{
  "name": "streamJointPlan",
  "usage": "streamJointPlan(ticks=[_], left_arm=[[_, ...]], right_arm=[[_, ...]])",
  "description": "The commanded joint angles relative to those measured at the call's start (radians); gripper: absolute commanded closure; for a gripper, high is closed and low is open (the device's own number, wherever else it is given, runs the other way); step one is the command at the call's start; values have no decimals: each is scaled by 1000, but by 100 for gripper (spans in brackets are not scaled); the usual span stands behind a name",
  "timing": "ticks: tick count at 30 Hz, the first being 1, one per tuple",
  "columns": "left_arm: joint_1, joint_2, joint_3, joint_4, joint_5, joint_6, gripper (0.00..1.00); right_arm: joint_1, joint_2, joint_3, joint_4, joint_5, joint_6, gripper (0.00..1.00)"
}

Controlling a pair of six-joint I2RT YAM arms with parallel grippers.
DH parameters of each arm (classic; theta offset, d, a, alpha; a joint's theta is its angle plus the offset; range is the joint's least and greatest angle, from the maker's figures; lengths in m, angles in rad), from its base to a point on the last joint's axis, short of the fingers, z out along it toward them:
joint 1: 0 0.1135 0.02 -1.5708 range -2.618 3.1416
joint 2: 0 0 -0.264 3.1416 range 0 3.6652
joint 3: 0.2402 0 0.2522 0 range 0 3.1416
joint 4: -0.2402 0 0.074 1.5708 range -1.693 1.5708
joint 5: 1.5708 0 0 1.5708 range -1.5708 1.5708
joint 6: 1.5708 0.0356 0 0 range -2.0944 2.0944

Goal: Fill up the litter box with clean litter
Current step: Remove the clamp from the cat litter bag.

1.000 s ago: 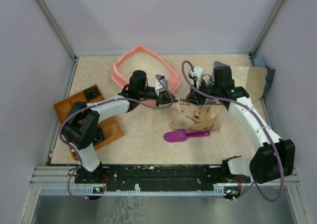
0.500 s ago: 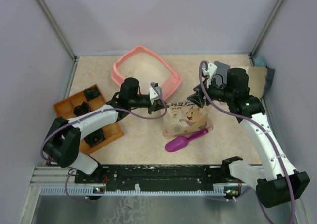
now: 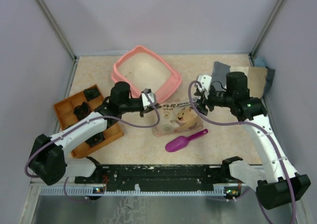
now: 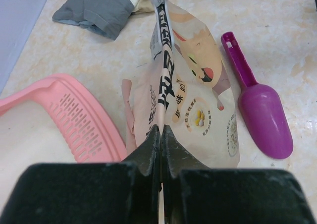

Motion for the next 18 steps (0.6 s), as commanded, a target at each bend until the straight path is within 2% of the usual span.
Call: streamJointPlan(ticks=[1, 8, 13, 18], left_arm=[[7, -122, 3, 103, -6, 98, 100], [8, -235, -76, -10, 2, 117, 100], [7, -309, -156, -6, -13, 140, 100], [5, -347, -170, 20, 8, 126, 100]], right_arm=[[9, -18, 9, -20, -72, -130, 39], [10, -3, -27, -52, -78, -229, 37], [29, 20, -40, -15, -71, -285, 35], [50, 84, -36, 25, -93, -360, 34]])
